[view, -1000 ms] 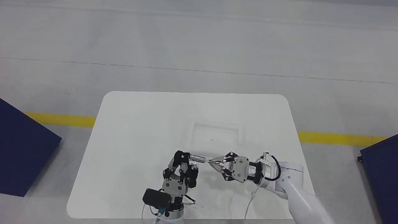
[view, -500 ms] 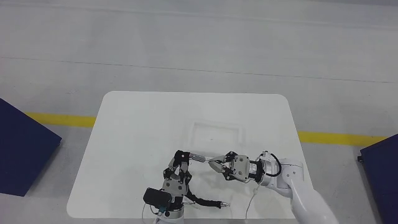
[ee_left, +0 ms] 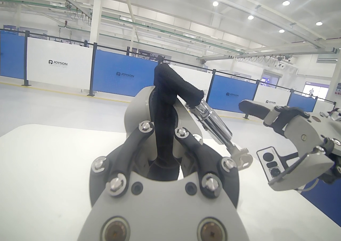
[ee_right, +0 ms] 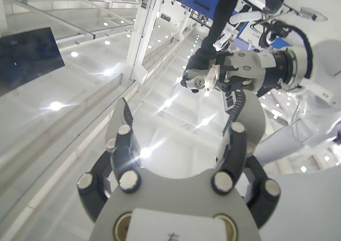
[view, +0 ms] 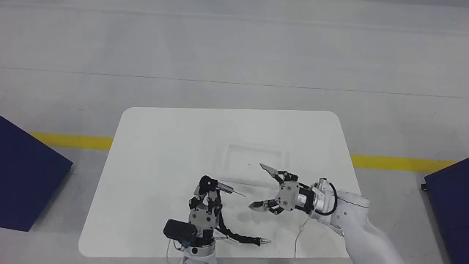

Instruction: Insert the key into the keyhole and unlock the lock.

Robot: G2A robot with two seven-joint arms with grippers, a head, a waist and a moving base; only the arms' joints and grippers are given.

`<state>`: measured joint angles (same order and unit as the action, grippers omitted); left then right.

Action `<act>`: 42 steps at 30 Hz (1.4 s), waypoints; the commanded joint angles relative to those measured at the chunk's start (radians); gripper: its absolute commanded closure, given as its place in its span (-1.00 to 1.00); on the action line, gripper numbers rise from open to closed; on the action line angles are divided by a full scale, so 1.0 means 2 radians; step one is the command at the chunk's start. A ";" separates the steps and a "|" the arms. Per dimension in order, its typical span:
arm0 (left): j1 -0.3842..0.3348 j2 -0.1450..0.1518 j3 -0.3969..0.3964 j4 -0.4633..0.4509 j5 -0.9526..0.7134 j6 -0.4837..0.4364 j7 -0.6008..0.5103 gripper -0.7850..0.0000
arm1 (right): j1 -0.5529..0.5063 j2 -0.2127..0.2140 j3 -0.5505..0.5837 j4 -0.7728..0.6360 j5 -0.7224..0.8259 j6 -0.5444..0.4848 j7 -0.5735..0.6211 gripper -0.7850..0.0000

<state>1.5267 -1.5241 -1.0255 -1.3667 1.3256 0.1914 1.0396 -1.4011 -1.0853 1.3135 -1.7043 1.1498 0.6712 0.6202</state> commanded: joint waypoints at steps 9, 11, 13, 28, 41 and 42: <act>-0.003 -0.003 -0.005 0.008 -0.023 -0.002 -0.004 1.00 | -0.026 0.009 0.021 0.014 -0.170 -0.233 0.112 -1.00; -0.003 -0.004 -0.005 0.012 -0.026 -0.004 -0.006 1.00 | -0.027 0.010 0.024 0.014 -0.191 -0.271 0.126 -1.00; -0.005 -0.005 -0.004 0.015 -0.031 -0.004 -0.007 1.00 | -0.029 0.011 0.024 0.015 -0.220 -0.313 0.138 -1.00; -0.011 -0.005 -0.037 -0.033 -0.041 0.019 -0.029 1.00 | -0.031 0.011 0.024 0.019 -0.240 -0.350 0.149 -1.00; -0.074 0.013 -0.142 -0.125 0.031 0.001 -0.130 1.00 | -0.031 0.011 0.024 0.019 -0.240 -0.350 0.149 -1.00; -0.082 0.013 -0.145 -0.123 0.033 0.000 -0.135 1.00 | -0.031 0.011 0.024 0.019 -0.240 -0.350 0.149 -1.00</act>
<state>1.3805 -1.4977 -1.3101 -1.6176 1.3876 0.1943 0.7784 -1.4635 -1.0632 1.3607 -1.6666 0.6707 -0.0287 0.9189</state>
